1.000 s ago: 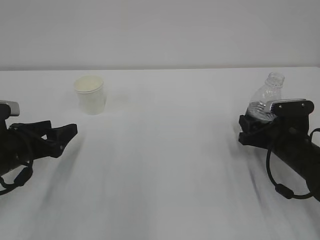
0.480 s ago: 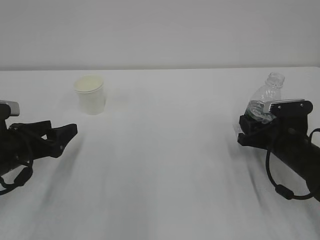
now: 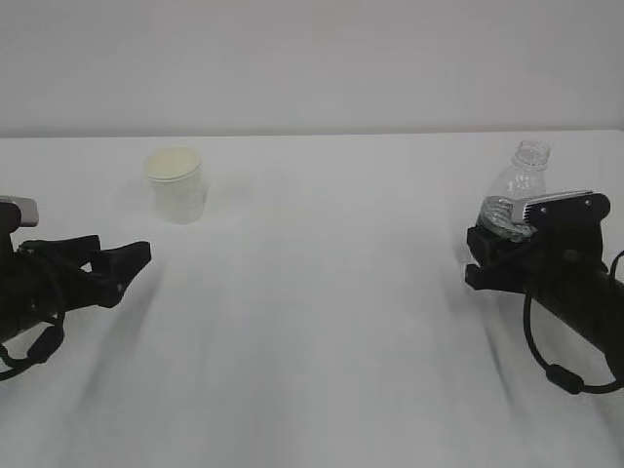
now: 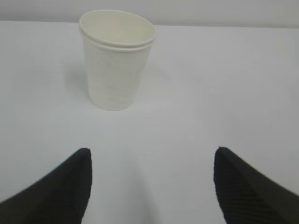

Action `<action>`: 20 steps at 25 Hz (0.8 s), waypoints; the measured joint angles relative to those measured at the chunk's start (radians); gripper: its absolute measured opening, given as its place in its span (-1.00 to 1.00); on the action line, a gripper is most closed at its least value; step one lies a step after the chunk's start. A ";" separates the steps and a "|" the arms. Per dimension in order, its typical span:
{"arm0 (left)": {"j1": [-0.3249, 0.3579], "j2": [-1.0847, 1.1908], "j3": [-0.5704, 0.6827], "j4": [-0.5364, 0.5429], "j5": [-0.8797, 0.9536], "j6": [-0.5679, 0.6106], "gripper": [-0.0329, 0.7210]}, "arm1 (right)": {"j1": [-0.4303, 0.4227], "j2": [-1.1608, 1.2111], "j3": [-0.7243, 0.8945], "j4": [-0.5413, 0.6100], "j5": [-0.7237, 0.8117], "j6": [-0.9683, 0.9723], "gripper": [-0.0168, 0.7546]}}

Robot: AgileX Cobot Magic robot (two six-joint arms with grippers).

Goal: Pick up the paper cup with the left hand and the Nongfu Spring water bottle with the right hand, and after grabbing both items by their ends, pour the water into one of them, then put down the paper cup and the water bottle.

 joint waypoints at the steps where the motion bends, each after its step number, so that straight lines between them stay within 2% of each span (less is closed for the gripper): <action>1: 0.000 0.000 0.000 0.000 0.000 0.000 0.65 | 0.000 -0.013 0.007 0.000 0.001 -0.012 0.01; 20: 0.000 0.000 0.000 -0.015 0.000 0.000 0.65 | 0.000 -0.240 0.193 -0.020 0.001 -0.050 0.01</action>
